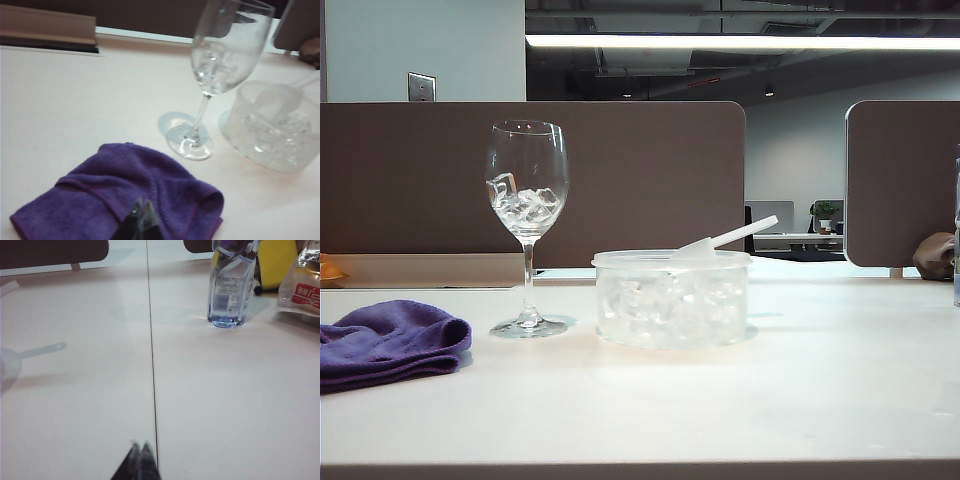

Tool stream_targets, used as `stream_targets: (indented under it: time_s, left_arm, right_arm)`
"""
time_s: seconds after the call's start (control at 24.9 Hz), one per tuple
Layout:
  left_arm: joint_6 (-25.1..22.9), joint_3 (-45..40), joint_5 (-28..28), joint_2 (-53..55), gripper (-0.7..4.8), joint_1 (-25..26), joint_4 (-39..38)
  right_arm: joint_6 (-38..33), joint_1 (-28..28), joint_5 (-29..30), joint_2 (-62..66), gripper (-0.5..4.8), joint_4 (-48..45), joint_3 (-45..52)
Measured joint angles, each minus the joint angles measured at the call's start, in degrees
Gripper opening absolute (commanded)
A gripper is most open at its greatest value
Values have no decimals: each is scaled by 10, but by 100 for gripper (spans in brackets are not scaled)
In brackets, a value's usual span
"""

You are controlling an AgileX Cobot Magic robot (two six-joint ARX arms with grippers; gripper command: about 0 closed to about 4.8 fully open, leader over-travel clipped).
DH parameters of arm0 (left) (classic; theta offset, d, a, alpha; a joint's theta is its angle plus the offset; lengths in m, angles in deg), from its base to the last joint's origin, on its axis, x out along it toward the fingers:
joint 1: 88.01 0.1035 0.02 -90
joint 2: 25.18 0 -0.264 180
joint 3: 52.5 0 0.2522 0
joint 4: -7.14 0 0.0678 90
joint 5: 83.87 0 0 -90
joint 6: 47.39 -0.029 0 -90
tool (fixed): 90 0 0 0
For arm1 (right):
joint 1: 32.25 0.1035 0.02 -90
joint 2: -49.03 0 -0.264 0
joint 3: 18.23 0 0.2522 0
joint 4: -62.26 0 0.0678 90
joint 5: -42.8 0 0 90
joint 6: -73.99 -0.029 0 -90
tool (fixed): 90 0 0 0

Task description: Pick up an ice shovel filled with ice cubes and pour the ice from the shovel into the glass.

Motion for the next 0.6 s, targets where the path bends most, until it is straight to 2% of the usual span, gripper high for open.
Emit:
stream_targets:
  time_s: [0.16,0.48,0.6]
  left_arm:
    - [0,-17,-2,0,-5,18,3]
    - [10,-31,-3,0,-5,14,36]
    - [11,-32,-25,0,-5,14,38]
  right_arm:
    - [0,0,0,0,-1,0,0]
    - [0,0,0,0,-1,0,0]
    - [0,0,0,0,-1,0,0]
